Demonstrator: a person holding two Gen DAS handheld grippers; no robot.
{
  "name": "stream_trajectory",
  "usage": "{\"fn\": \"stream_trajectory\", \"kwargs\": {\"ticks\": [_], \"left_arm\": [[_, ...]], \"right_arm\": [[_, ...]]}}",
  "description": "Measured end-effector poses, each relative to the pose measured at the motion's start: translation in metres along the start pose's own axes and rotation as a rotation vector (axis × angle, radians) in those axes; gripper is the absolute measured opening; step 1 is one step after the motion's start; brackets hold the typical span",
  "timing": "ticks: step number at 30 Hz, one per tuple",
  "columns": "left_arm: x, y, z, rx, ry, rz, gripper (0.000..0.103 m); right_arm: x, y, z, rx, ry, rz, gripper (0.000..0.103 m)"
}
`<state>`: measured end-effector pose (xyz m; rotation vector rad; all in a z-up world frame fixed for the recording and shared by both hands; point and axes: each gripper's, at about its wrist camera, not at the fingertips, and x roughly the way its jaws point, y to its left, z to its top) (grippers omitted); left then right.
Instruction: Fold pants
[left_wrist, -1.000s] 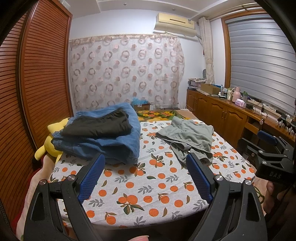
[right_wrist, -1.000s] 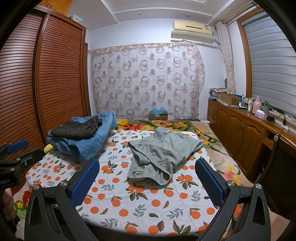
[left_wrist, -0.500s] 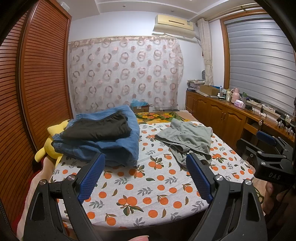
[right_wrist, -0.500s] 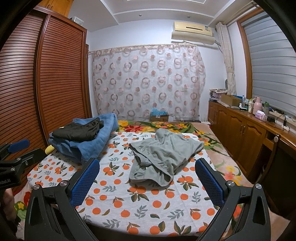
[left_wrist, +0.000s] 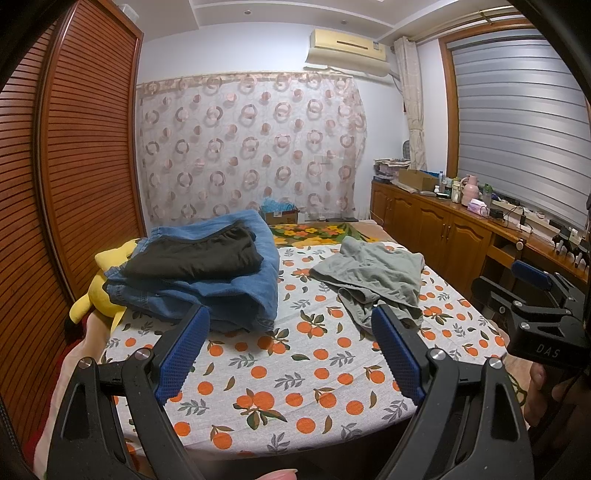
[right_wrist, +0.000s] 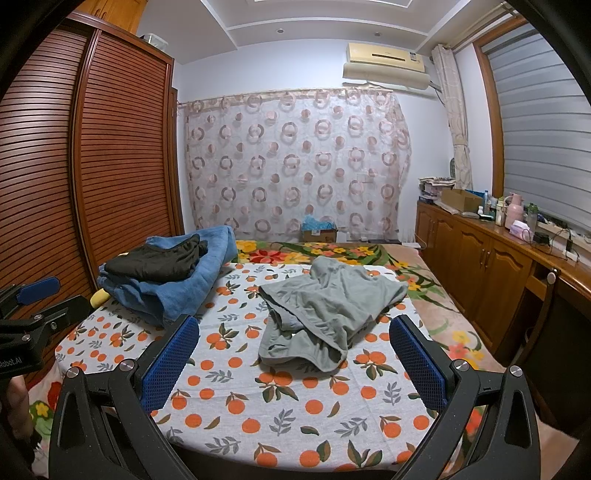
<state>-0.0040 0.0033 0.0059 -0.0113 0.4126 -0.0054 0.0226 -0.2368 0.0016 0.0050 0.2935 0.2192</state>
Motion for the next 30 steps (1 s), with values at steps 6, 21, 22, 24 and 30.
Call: {"fn": "stream_trajectory", "kwargs": {"ticks": [6,21,22,24,30], "left_arm": [[0.000,0.000,0.000,0.000,0.001,-0.001,0.090],[0.010,-0.005,0.001,-0.011,0.054,0.003,0.090],[0.014,-0.003,-0.002,-0.014,0.059,0.001,0.090],[0.021,-0.001,-0.007,-0.015,0.069,-0.003,0.090],[0.054,0.002,-0.010,-0.010,0.110,-0.024,0.090]], "right_arm": [[0.000,0.000,0.000,-0.002,0.002,0.003,0.103],[0.015,-0.004,-0.006,0.012,0.040,0.009,0.103],[0.018,-0.005,-0.007,0.011,0.047,0.010,0.103],[0.021,-0.005,-0.007,0.007,0.054,0.008,0.103],[0.039,-0.015,-0.003,-0.015,0.079,0.012,0.103]]}}
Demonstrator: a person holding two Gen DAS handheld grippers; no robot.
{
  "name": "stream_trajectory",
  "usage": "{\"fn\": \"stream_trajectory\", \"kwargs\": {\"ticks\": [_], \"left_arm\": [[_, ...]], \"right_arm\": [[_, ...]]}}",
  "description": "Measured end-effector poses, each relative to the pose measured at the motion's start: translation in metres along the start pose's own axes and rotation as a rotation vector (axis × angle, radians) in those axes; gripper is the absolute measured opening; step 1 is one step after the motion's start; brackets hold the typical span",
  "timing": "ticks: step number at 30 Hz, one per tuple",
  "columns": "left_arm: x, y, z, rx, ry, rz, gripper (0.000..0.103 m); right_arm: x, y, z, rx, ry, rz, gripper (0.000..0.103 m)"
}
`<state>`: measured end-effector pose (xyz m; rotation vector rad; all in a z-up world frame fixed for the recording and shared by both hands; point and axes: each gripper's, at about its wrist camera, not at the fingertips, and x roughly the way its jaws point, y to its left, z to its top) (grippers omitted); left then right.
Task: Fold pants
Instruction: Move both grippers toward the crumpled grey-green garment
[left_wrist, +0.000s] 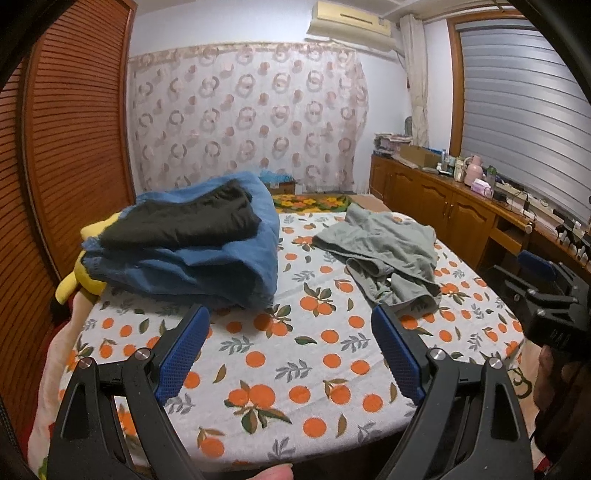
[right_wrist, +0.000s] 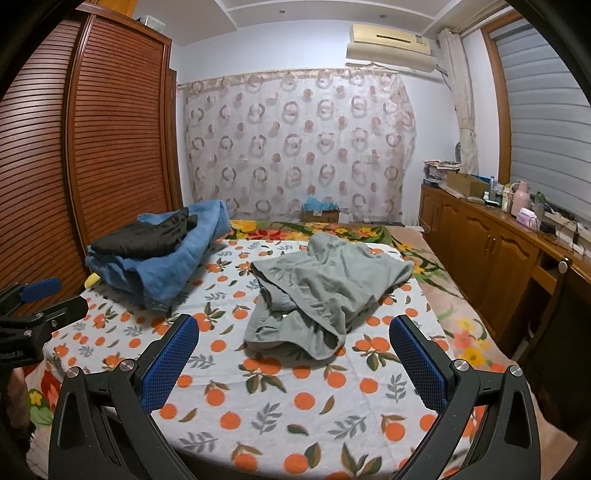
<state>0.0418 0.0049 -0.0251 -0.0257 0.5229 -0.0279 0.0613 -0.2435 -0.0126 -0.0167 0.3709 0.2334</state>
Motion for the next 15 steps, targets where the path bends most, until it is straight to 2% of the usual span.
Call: {"fn": "stream_trajectory", "kwargs": {"ticks": [4,7,10,14,15], "left_arm": [[0.022,0.001,0.006,0.017,0.026,-0.015,0.090],[0.041,0.000,0.011,0.034,0.043,-0.033,0.090],[0.060,-0.002,0.016,0.052,0.067,-0.039,0.090],[0.082,-0.005,0.022,0.063,0.099,-0.070,0.089],[0.088,-0.006,0.024,0.069,0.107,-0.077,0.089]], "right_arm": [[0.016,-0.013,0.009,-0.016,0.027,0.014,0.102],[0.028,-0.016,0.014,-0.043,0.051,0.030,0.096],[0.047,-0.022,0.023,-0.070,0.097,0.070,0.083],[0.079,-0.032,0.029,-0.102,0.194,0.116,0.057],[0.085,-0.033,0.029,-0.105,0.217,0.121,0.056]]}}
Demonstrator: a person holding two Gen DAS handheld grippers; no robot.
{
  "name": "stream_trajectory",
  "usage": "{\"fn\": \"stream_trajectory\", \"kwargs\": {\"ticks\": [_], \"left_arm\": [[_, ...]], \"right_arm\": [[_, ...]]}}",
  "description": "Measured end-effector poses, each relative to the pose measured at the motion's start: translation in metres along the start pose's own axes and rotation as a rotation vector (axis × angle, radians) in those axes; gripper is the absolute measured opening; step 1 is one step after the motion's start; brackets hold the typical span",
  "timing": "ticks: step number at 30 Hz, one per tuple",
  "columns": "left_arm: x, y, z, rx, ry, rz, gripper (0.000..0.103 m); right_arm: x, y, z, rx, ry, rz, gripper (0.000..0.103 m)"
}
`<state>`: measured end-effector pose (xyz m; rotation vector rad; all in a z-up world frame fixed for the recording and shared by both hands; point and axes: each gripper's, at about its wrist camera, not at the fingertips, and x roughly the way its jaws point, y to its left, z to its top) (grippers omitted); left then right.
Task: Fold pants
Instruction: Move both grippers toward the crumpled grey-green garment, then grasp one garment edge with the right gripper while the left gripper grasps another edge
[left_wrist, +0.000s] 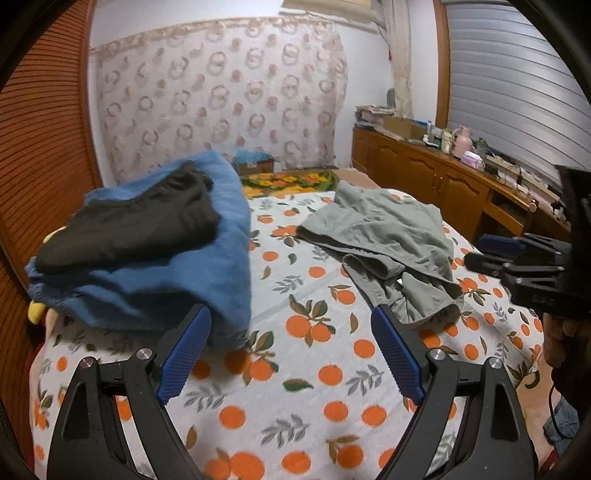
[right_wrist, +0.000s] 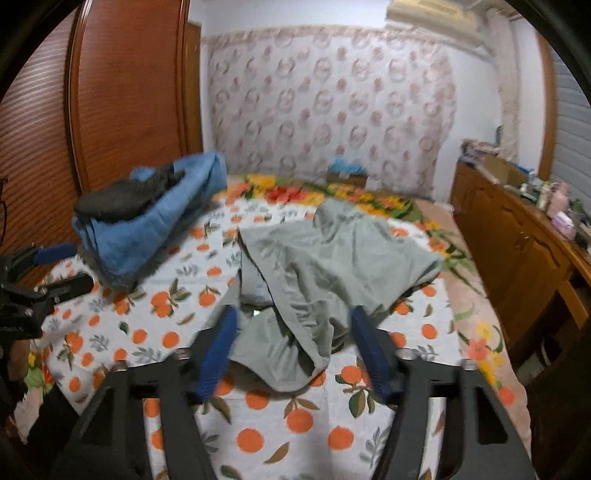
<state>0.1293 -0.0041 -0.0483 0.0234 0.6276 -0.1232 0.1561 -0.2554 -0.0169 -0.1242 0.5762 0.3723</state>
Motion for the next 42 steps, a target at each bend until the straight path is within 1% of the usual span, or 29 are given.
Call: {"fn": "stream_trajectory", "kwargs": {"ticks": [1,3,5,7,10,11,13,14,15,16,19,26,28,30,31,33,35,37,38,41,42], "left_arm": [[0.004,-0.001,0.002,0.007,0.006,-0.009,0.089],[0.013,-0.003,0.006,0.020,0.021,-0.025,0.088],[0.022,-0.004,0.009,0.030,0.037,-0.038,0.087],[0.030,-0.006,0.013,0.041,0.047,-0.043,0.087],[0.040,-0.010,0.018,0.057,0.060,-0.053,0.086],[0.043,-0.011,0.019,0.061,0.064,-0.057,0.086],[0.048,-0.013,0.022,0.066,0.072,-0.060,0.086],[0.051,-0.014,0.022,0.067,0.075,-0.064,0.086],[0.053,-0.014,0.022,0.064,0.081,-0.070,0.086],[0.054,-0.014,0.021,0.063,0.087,-0.075,0.086],[0.059,-0.016,0.018,0.058,0.104,-0.091,0.086],[0.065,-0.019,0.016,0.062,0.112,-0.102,0.086],[0.067,-0.021,0.018,0.066,0.110,-0.097,0.086],[0.068,-0.021,0.018,0.065,0.109,-0.094,0.086],[0.069,-0.019,0.018,0.063,0.110,-0.093,0.086],[0.069,-0.016,0.018,0.056,0.111,-0.090,0.086],[0.069,-0.012,0.018,0.051,0.110,-0.088,0.086],[0.070,-0.009,0.019,0.048,0.110,-0.085,0.086],[0.071,-0.007,0.020,0.047,0.111,-0.084,0.086],[0.069,-0.001,0.019,0.044,0.109,-0.086,0.086],[0.069,0.000,0.019,0.042,0.109,-0.087,0.086]], "right_arm": [[0.008,-0.005,0.000,0.000,0.037,0.014,0.056],[0.018,-0.009,0.000,0.003,0.080,0.030,0.052],[0.027,-0.013,-0.003,0.006,0.129,0.031,0.050],[0.033,-0.017,-0.003,0.013,0.161,0.024,0.047],[0.038,-0.020,-0.001,0.013,0.184,0.007,0.045],[0.040,-0.022,0.000,0.013,0.191,0.003,0.042],[0.042,-0.023,0.003,0.006,0.210,0.006,0.028],[0.040,-0.024,0.003,0.004,0.205,0.011,0.012],[0.036,-0.025,0.005,0.005,0.189,0.009,0.005],[0.030,-0.029,0.009,0.014,0.155,0.005,0.005],[0.014,-0.042,0.011,0.054,0.134,0.008,0.004],[-0.005,-0.053,-0.011,0.049,0.200,-0.043,0.004],[-0.007,-0.054,-0.002,0.035,0.186,-0.059,0.005],[-0.011,-0.051,0.013,0.013,0.162,-0.073,0.023],[-0.006,-0.050,0.021,0.005,0.150,-0.068,0.025],[-0.004,-0.044,0.041,-0.020,0.118,-0.049,0.035],[0.003,-0.032,0.062,-0.061,0.097,-0.009,0.039],[0.017,-0.017,0.080,-0.112,0.095,0.057,0.041],[0.025,-0.008,0.088,-0.136,0.101,0.073,0.041],[0.053,0.012,0.107,-0.185,0.148,0.155,0.041],[0.063,0.017,0.111,-0.199,0.168,0.168,0.041]]}}
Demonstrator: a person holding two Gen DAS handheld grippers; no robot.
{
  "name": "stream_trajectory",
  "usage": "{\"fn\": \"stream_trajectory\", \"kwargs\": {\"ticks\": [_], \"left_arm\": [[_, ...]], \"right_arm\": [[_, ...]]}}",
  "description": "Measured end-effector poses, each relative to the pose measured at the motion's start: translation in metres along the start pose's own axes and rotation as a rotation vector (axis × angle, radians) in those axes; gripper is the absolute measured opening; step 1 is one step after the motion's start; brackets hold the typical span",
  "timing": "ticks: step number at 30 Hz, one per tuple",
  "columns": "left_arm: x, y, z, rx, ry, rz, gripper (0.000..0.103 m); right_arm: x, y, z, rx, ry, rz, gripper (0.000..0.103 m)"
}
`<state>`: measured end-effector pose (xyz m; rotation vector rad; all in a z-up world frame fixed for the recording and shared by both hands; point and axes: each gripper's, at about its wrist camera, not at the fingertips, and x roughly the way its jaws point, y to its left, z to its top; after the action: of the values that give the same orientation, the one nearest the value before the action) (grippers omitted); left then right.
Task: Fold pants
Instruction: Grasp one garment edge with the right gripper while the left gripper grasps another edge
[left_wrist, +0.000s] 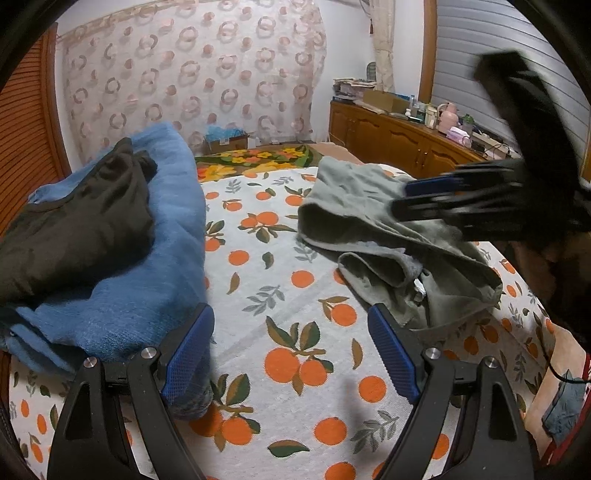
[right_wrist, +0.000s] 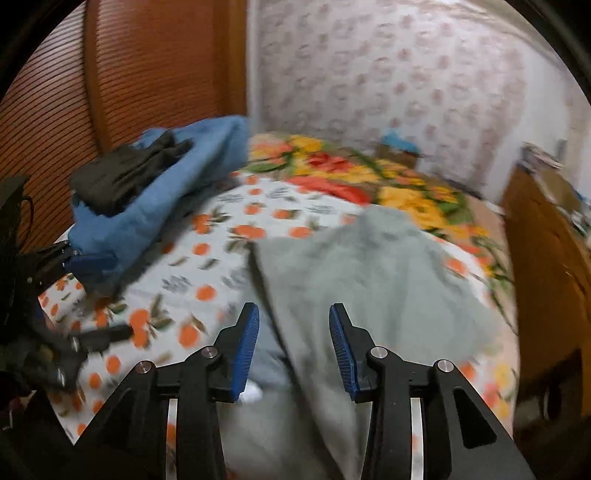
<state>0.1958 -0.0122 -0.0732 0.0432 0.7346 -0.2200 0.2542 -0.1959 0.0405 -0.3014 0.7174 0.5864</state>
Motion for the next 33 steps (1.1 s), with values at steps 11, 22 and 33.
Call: {"fn": "stream_trajectory", "kwargs": {"ticks": [11,22,33], "left_arm": [[-0.005,0.007,-0.003,0.001,0.000,-0.011,0.086],[0.000,-0.014,0.007,0.030,0.010,-0.059,0.086],[0.013,-0.049,0.008,0.075,0.072,-0.109,0.080]], "right_arm": [[0.057,-0.009,0.034,-0.115,0.156,-0.094,0.010],[-0.104,-0.061,-0.021,0.145,-0.125,-0.217,0.006],[-0.182,-0.077,-0.130,0.363,-0.164,-0.421,0.006]]}}
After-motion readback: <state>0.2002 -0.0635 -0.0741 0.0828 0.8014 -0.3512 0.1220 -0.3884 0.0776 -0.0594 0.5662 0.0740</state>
